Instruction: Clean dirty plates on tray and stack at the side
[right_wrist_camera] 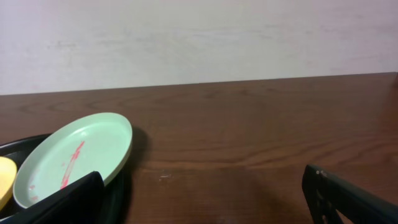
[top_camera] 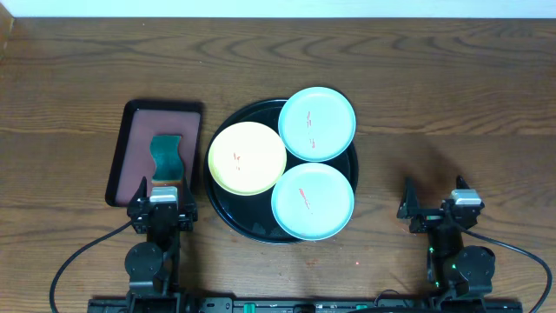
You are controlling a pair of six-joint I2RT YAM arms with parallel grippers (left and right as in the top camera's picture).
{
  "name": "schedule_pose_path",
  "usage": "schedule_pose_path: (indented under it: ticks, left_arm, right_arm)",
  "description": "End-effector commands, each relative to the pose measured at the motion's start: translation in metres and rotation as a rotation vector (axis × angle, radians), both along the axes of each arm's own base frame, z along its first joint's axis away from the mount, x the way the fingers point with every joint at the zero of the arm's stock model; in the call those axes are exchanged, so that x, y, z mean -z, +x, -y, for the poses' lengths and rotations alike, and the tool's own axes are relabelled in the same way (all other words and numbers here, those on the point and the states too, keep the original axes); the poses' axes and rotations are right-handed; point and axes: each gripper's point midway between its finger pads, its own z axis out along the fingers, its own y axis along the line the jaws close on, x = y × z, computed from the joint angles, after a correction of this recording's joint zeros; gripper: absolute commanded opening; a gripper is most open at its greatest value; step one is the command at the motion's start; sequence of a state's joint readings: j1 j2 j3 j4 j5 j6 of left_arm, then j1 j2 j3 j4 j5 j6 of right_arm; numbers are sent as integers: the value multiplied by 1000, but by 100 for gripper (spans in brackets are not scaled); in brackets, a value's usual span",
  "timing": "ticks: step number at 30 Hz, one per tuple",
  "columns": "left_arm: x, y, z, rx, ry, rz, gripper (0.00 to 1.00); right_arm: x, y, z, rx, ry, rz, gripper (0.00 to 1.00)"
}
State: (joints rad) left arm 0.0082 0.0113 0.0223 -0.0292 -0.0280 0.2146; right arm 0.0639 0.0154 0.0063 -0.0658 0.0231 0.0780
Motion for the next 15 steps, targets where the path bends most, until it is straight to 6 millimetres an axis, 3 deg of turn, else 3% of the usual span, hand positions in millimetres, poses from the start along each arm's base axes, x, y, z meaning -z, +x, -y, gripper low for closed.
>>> schedule_pose_path:
  ticks: [1,15]
  left_arm:
    - [19,-1,0,3,13,-60,75]
    - [13,-1,0,-7,-55,-43,75]
  right_arm:
    - [0,0,5,25,-18,2,99]
    - [-7,1,6,34,-5,28,99]
